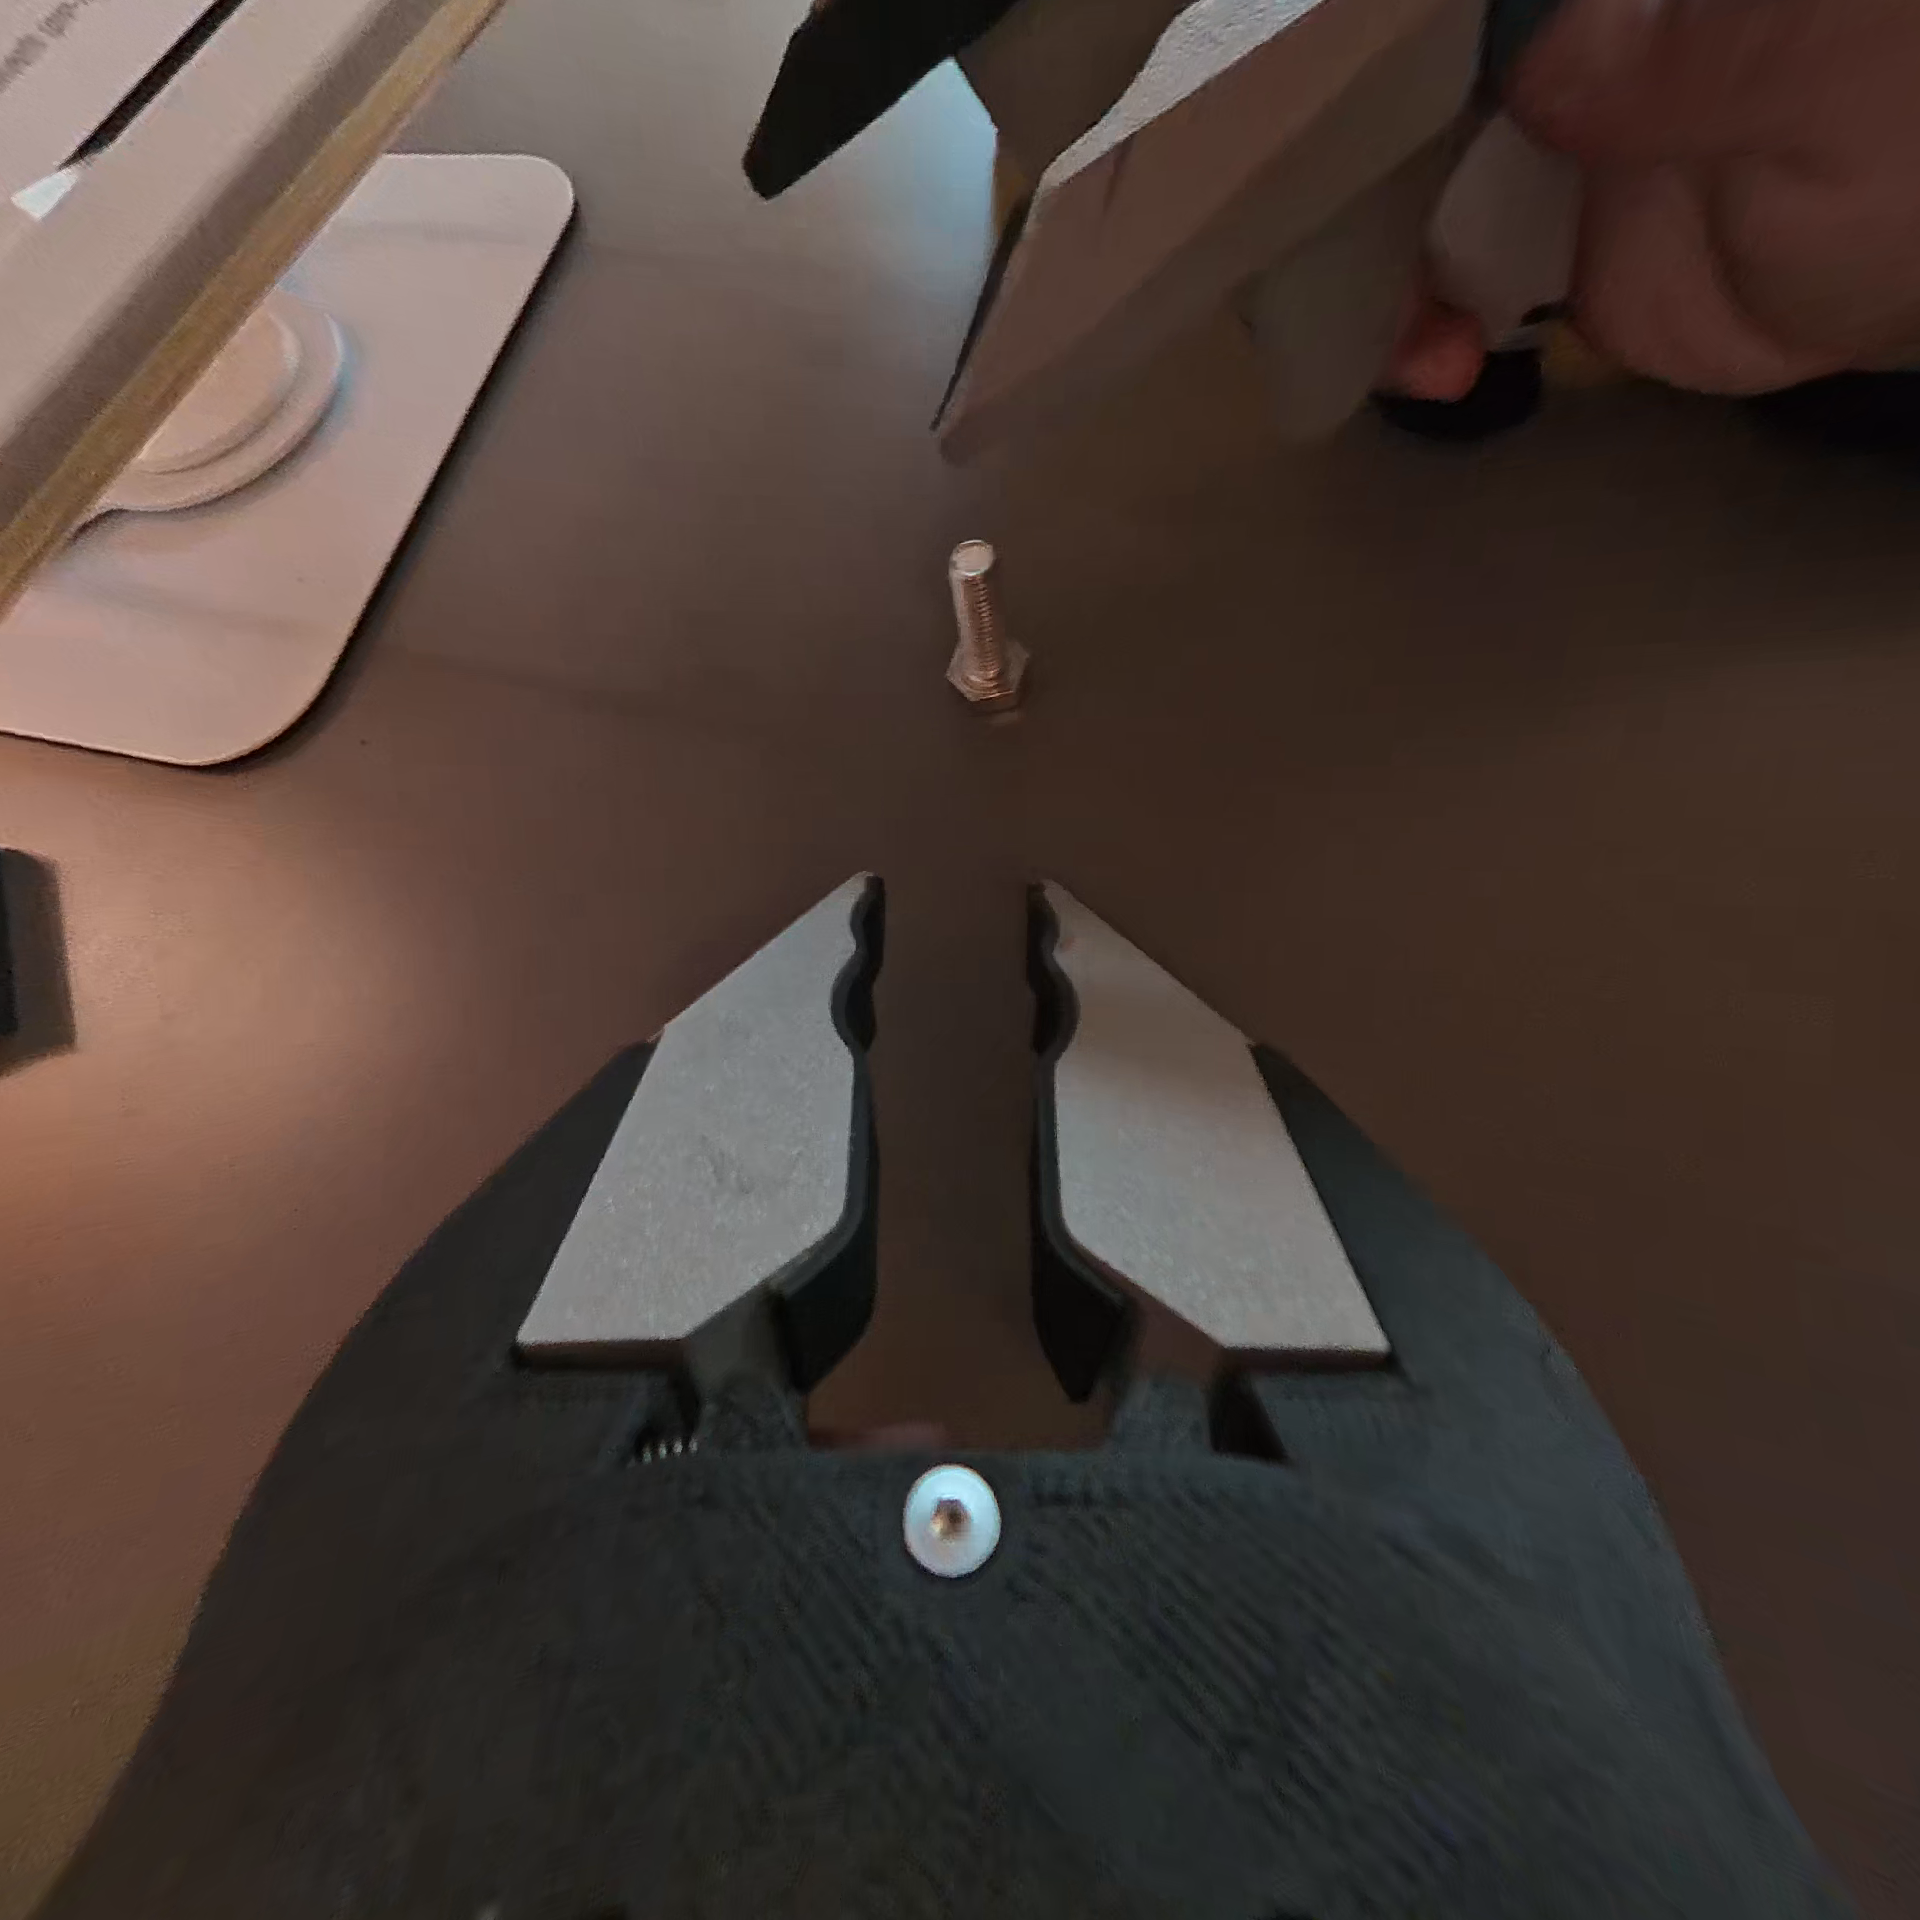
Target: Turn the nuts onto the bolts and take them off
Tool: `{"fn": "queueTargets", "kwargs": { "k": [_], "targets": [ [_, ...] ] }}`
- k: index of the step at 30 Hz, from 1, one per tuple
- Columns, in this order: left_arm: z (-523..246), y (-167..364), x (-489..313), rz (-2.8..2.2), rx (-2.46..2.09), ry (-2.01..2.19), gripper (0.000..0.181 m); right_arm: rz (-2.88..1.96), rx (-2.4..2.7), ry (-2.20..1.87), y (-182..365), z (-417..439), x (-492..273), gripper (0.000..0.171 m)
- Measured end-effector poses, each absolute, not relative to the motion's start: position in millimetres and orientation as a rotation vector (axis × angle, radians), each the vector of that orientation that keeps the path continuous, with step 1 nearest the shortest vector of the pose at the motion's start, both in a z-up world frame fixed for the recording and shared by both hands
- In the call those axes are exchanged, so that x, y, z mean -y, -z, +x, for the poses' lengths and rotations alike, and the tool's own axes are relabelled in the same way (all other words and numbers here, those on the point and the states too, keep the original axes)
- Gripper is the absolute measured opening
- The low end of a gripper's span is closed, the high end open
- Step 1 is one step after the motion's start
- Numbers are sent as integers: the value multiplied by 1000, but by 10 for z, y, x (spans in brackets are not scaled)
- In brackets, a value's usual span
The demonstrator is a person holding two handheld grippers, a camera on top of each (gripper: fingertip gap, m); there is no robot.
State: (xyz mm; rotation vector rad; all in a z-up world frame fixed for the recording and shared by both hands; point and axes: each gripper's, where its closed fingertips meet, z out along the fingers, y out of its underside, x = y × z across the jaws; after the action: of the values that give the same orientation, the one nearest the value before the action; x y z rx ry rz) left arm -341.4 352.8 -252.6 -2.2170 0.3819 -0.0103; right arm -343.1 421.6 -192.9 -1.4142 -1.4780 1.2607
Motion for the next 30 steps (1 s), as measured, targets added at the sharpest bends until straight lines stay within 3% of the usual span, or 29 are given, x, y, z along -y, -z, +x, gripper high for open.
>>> {"fn": "queueTargets", "kwargs": {
  "k": [14,17,21,24,30],
  "targets": [
    [-3416,2337,-3526,-2161,-368,-52,26,-1552,1593,-1230,2174,-3509,-4141,92],
    [-3460,2413,-3519,-2180,-393,-117,28,-1506,1585,-1215,2134,-3501,-4144,87],
    [-3523,2491,-3527,-2213,-312,-114,36,-1434,1554,-1150,2066,-3496,-4235,79],
    [-3599,2523,-3546,-2221,-213,-49,55,-1408,1530,-1172,1998,-3486,-4247,82],
    [-3704,2436,-3587,-2167,-222,-120,51,-1289,1538,-1093,1916,-3393,-4244,83]
  ]
}}
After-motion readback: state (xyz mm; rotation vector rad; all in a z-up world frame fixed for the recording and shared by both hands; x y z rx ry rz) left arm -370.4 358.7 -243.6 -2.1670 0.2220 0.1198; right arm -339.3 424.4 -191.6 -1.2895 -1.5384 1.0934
